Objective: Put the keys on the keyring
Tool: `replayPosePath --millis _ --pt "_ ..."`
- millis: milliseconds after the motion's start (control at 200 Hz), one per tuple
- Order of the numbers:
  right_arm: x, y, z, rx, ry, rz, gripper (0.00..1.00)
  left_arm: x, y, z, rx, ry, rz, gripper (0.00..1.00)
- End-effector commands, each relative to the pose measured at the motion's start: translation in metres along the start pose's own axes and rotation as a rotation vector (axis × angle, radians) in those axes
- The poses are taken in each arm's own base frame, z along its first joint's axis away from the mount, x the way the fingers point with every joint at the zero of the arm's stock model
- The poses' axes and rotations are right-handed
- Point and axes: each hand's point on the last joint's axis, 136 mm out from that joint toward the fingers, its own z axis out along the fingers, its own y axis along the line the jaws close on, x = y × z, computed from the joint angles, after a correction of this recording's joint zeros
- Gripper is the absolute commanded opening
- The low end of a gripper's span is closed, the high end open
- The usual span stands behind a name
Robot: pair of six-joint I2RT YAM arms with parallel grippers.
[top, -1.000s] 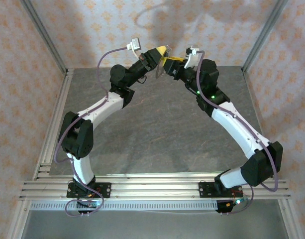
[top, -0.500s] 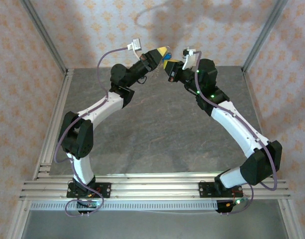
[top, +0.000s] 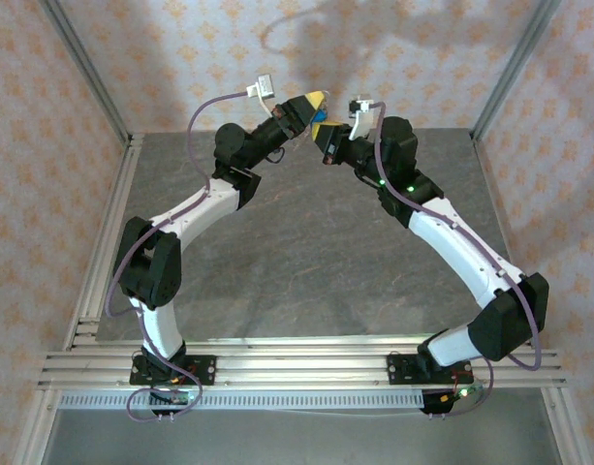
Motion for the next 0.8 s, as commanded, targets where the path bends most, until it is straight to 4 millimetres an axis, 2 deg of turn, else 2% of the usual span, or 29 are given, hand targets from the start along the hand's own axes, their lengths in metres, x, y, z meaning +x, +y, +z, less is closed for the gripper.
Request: replayPosePath --millis 0,105,230,330,395,470,520,641,696,791 --pt "0.018 0.021 -0.002 -0.060 0.061 -0.025 0.00 -0.003 -0.034 0.005 0.076 0.001 0.049 0.00" --pt "0.010 0.014 -0.004 -0.040 0.023 0.006 0.00 -0.002 -0.033 0.005 0.074 0.002 0.046 0.00" --pt "0.000 0.015 -0.002 -0.052 -0.009 0.048 0.00 0.000 -0.033 0.006 0.072 0.006 0.047 0.00" --pt "-0.009 0.028 0.004 -0.120 -0.008 0.079 0.00 0.004 -0.032 0.007 0.069 0.015 0.047 0.00" --pt "-0.011 0.046 0.008 -0.192 0.009 0.092 0.00 0.007 -0.032 0.007 0.064 0.024 0.053 0.00" --pt "-0.005 0.064 0.013 -0.249 0.052 0.081 0.00 0.009 -0.030 0.008 0.058 0.030 0.058 0.00" --pt "0.001 0.068 0.015 -0.267 0.087 0.077 0.00 0.010 -0.030 0.008 0.057 0.032 0.057 0.00" --pt "0.016 0.055 0.018 -0.219 0.142 0.050 0.00 0.011 -0.029 0.009 0.056 0.034 0.059 0.00" --pt "0.016 0.044 0.016 -0.192 0.146 0.059 0.00 0.012 -0.027 0.009 0.055 0.035 0.058 0.00" --pt "0.013 0.044 0.011 -0.222 0.152 0.074 0.00 0.013 -0.027 0.009 0.055 0.038 0.059 0.00"
